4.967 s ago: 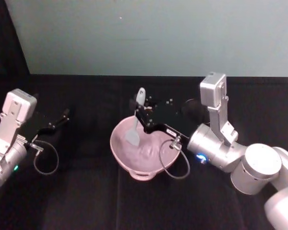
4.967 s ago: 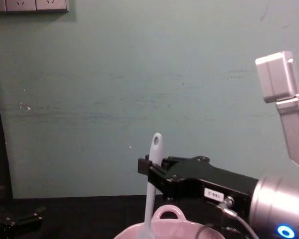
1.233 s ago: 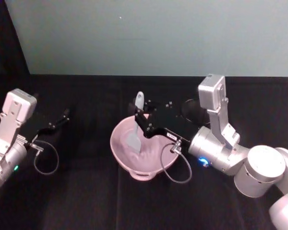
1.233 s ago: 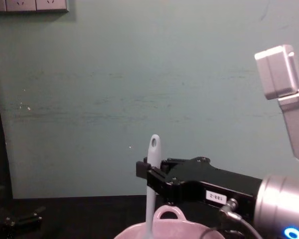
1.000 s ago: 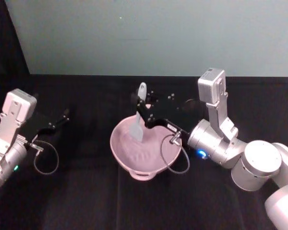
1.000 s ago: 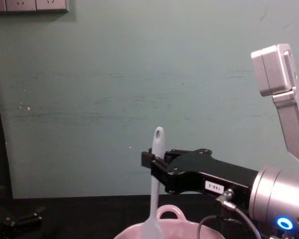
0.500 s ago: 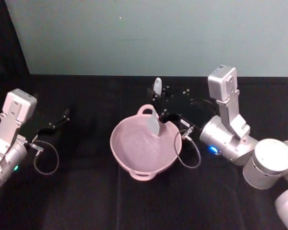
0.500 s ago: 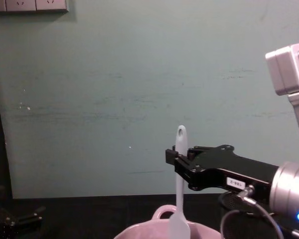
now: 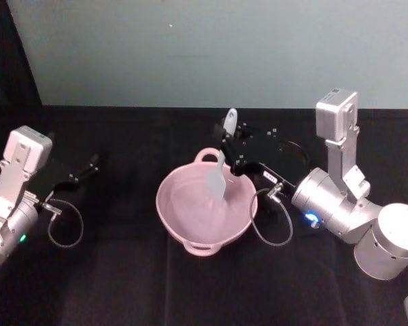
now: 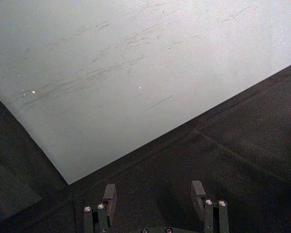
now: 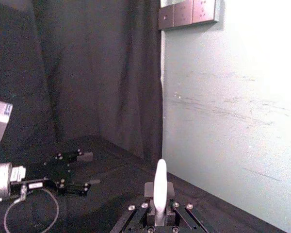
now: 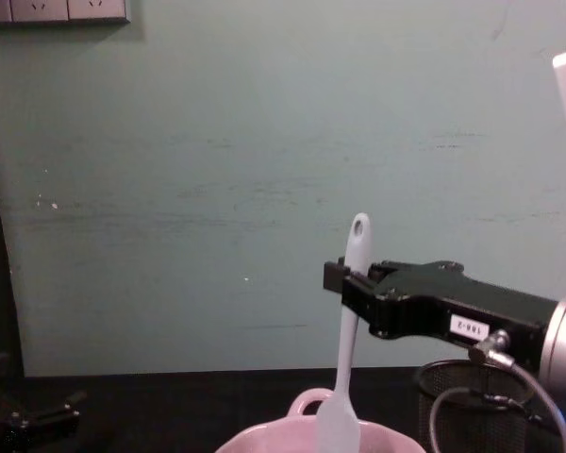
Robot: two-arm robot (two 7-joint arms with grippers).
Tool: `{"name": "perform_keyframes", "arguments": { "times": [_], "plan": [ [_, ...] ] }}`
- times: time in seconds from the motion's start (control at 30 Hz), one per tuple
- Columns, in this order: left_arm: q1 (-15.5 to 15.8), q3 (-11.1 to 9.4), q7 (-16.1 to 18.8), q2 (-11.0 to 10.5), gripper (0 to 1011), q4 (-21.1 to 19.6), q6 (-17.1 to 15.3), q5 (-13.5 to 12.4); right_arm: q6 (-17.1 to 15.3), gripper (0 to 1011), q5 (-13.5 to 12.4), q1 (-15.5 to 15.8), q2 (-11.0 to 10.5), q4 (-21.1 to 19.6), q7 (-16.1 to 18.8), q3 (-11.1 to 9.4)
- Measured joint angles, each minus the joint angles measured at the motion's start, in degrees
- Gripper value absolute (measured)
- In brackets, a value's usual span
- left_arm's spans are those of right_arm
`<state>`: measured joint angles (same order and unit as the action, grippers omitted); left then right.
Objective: Use the one hand to pick up the spoon and stir the clear water in the bowl.
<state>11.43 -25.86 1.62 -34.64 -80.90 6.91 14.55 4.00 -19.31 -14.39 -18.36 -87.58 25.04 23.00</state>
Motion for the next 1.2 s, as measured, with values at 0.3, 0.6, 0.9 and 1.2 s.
{"name": "perform_keyframes", "arguments": {
  "times": [0.3, 0.6, 0.9, 1.2],
  "plan": [
    [0.0, 0.0, 0.0, 0.0, 1011, 0.0, 0.0, 0.0, -4.3, 114, -2.9, 1.3, 0.0, -3.4, -2.5, -2.1],
    [0.0, 0.0, 0.0, 0.0, 1011, 0.0, 0.0, 0.0, -9.0, 114, -8.2, 2.2, 0.1, -6.3, -5.4, -5.1],
    [0.0, 0.0, 0.0, 0.0, 1011, 0.0, 0.0, 0.0, -13.5, 114, -13.5, 3.5, 0.3, -10.3, -11.0, -9.4],
    [0.0, 0.0, 0.0, 0.0, 1011, 0.0, 0.0, 0.0, -15.1, 114, -17.0, 4.0, 0.4, -12.2, -14.8, -11.8]
  ]
}}
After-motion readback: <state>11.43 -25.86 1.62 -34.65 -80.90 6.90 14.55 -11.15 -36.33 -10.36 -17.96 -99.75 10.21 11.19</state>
